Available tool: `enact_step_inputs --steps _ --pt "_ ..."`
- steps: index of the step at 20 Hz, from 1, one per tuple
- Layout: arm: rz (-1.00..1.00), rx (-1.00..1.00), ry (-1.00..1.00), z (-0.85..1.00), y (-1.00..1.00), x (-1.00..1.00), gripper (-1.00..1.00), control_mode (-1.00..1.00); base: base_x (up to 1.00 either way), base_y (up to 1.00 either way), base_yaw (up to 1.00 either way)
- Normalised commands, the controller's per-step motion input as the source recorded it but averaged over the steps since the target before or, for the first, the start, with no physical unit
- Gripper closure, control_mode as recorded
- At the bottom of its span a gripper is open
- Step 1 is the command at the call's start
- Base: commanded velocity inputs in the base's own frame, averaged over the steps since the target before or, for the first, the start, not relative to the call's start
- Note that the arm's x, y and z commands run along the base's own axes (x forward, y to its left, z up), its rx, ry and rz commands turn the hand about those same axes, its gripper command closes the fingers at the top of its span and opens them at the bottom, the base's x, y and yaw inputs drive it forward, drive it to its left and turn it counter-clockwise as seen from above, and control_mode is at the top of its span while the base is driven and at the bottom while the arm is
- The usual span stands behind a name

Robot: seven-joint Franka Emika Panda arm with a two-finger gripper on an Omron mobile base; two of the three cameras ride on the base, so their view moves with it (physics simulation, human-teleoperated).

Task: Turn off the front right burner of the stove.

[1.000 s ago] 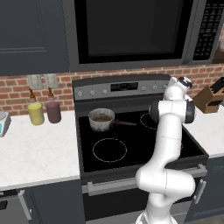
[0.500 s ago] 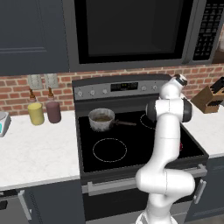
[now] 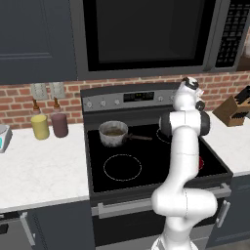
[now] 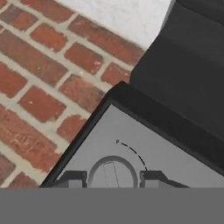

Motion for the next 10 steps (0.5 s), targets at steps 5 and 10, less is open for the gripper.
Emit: enact_step_inputs --steps 5,10 --pt "-0.16 0.52 0.13 0.27 -0.13 0.0 1.0 -1.0 0.0 0.0 0.0" --pt "-0.16 0.56 0.12 0.29 -0.11 0.0 1.0 -1.0 0.0 0.0 0.0"
